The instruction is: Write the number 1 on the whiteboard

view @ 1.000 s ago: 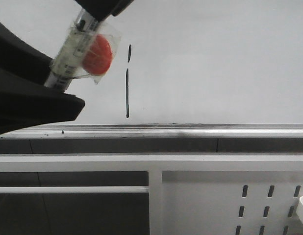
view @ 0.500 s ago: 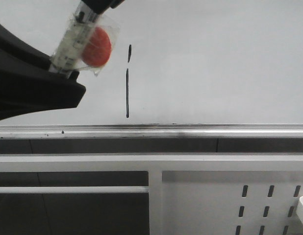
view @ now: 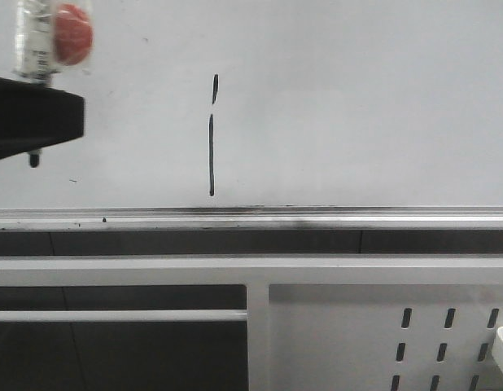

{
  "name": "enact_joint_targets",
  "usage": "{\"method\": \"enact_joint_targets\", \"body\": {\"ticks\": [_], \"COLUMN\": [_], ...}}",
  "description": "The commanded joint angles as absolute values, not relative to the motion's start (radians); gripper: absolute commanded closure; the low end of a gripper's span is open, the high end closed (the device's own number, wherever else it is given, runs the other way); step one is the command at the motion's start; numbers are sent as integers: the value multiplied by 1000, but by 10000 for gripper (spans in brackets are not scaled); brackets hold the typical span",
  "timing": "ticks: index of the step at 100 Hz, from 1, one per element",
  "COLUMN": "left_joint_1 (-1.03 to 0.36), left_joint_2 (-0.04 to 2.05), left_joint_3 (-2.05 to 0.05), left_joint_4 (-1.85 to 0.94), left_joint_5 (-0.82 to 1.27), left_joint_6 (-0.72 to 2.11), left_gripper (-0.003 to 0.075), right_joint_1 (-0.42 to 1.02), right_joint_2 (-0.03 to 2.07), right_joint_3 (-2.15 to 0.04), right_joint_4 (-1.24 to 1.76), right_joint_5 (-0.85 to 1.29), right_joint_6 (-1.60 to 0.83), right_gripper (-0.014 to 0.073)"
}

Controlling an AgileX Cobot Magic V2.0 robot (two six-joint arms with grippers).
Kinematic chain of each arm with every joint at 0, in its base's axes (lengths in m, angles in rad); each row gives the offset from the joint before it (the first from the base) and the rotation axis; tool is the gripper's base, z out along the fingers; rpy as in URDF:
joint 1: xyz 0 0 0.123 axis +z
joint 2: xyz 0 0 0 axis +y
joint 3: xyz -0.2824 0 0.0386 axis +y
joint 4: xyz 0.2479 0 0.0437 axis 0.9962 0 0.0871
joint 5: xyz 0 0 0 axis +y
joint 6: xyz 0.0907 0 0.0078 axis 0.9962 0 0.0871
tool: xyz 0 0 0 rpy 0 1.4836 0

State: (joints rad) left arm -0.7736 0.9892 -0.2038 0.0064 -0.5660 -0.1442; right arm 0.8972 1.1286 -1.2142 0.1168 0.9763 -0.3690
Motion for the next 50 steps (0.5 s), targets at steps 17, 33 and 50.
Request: {"method": "enact_joint_targets", "body": {"ticks": [17,33,50], "left_joint_1": [-741,-741,-741], "left_joint_2": [984,1033,1184], "left_joint_3": [-134,-132,-132], "left_joint_4": [-216,-280,-283], "left_joint_5": [-808,-861,-1005], "left_joint_6": [-75,-33,-30], "left_gripper": [740,740,740], "right_joint_1": [894,894,894], "right_joint_2": [1007,902,798], "right_joint_3": [-1189,-1041,-902], "right_joint_4": [-71,-424,-561], "right_joint_5": [818,697,660], "right_joint_6": [-166,202,388], "right_gripper": [650,649,650]}}
